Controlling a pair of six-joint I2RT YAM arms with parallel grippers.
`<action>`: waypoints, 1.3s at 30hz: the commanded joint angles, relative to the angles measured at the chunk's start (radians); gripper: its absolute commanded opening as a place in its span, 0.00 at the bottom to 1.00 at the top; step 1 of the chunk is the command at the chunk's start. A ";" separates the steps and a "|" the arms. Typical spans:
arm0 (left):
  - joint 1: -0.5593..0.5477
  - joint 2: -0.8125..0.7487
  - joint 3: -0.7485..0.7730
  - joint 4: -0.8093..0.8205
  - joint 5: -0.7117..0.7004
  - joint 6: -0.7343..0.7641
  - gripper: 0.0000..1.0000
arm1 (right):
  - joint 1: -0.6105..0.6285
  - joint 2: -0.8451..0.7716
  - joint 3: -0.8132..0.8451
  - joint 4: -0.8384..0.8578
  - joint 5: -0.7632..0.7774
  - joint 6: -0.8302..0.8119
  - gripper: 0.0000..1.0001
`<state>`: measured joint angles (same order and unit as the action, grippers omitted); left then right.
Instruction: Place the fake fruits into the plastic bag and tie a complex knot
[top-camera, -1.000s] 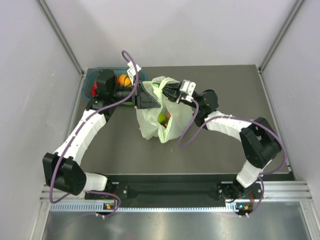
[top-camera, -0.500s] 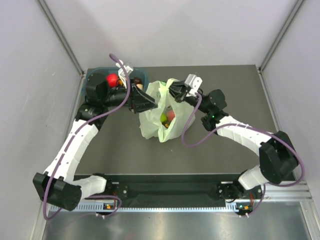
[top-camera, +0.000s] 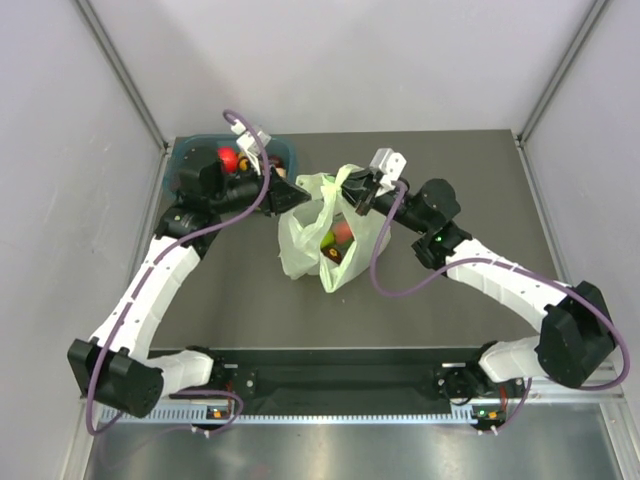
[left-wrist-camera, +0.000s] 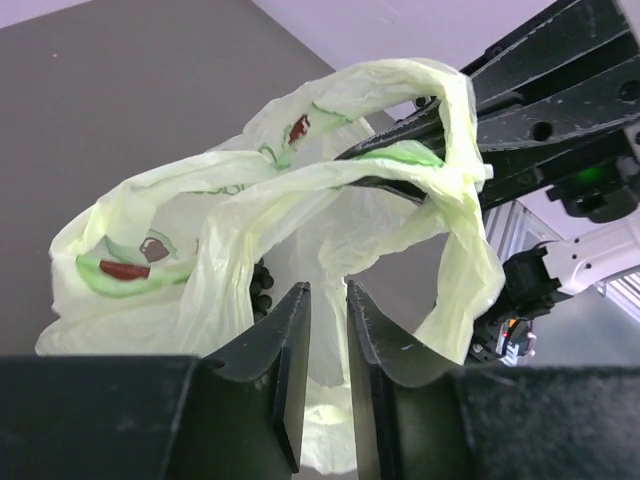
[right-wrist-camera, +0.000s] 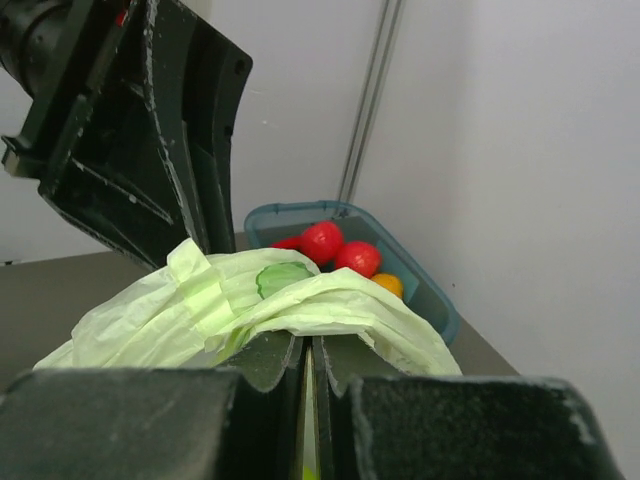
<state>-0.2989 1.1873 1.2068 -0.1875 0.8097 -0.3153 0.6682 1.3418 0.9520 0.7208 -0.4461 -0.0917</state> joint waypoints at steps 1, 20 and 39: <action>-0.040 0.015 0.034 0.014 -0.035 0.087 0.27 | 0.021 -0.033 0.077 -0.086 0.000 0.026 0.00; -0.187 0.028 -0.118 0.277 -0.083 0.206 0.60 | 0.022 -0.044 0.163 -0.260 0.040 0.124 0.00; -0.223 0.135 -0.132 0.566 -0.058 0.139 0.61 | 0.022 -0.046 0.209 -0.357 0.083 0.188 0.00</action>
<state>-0.5125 1.2957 1.0431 0.2798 0.7265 -0.1600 0.6743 1.3289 1.0966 0.3656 -0.3717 0.0761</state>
